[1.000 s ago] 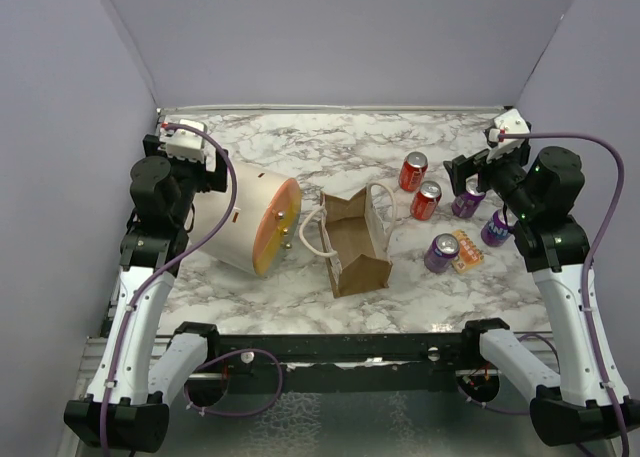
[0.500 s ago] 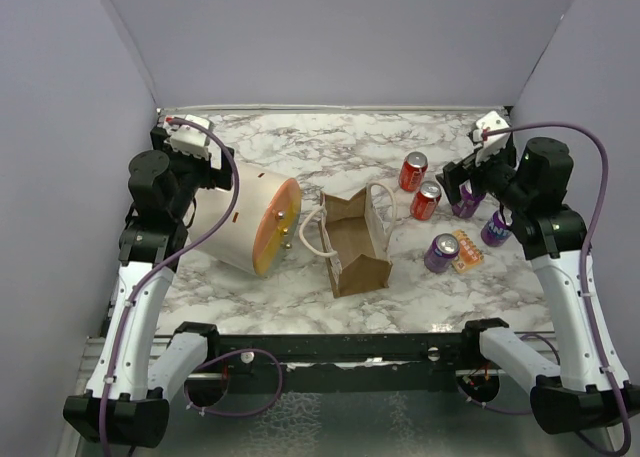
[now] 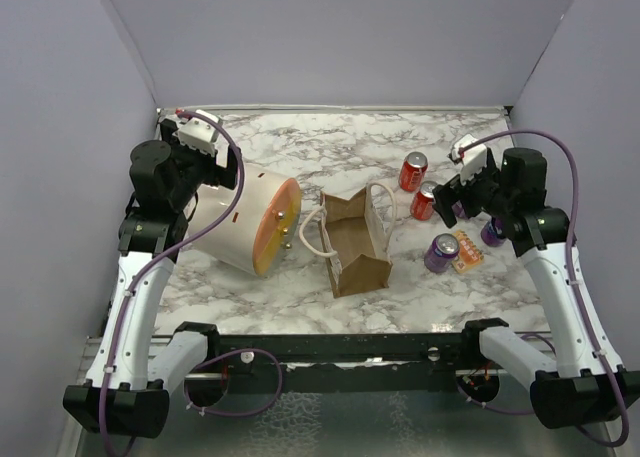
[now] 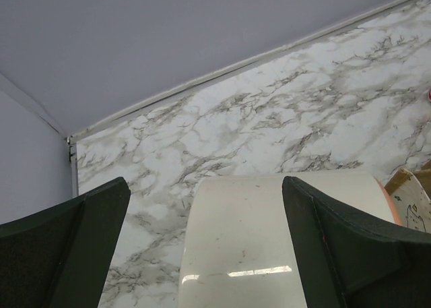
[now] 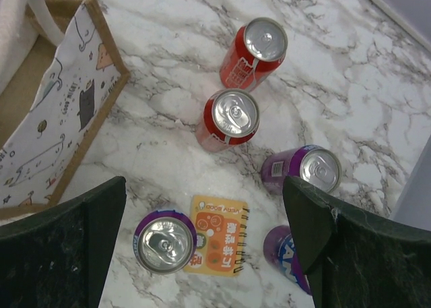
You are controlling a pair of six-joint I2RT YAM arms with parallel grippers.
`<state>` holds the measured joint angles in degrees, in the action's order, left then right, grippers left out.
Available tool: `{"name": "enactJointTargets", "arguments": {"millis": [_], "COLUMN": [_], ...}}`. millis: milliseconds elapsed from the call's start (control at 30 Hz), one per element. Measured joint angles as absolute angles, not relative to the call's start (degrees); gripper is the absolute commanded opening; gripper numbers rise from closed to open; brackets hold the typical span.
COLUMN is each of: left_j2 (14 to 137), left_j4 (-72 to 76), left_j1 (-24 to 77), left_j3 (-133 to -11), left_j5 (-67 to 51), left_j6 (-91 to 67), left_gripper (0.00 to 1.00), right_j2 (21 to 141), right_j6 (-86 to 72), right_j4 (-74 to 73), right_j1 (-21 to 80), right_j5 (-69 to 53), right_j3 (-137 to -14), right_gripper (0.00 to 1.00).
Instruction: Place the beverage into the canvas bag
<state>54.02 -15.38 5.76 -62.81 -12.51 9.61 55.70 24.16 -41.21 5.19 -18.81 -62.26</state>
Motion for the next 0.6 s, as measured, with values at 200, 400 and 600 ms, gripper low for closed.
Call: {"name": "enactJointTargets", "arguments": {"millis": [200, 400, 600], "left_j2": [55.0, 55.5, 55.6], "left_j4": [-15.9, -17.0, -17.8], "left_j1": [6.2, 6.5, 6.5], "left_j3": [-63.5, -63.5, -63.5], "left_j5": [-12.9, -14.2, -15.9], "left_j6": [10.5, 10.7, 10.7], "left_gripper": [0.99, 0.99, 0.99], "right_j2": [57.3, 60.1, 63.9], "right_j6": [28.4, 33.4, 34.7], "right_j4": [-45.9, -51.2, -53.3], "right_j1": [5.2, 5.2, 5.2], "right_j5": [-18.6, -18.6, -17.3], "right_j3": [-61.4, -57.5, -55.0], "right_gripper": [0.99, 0.99, 0.99]}}
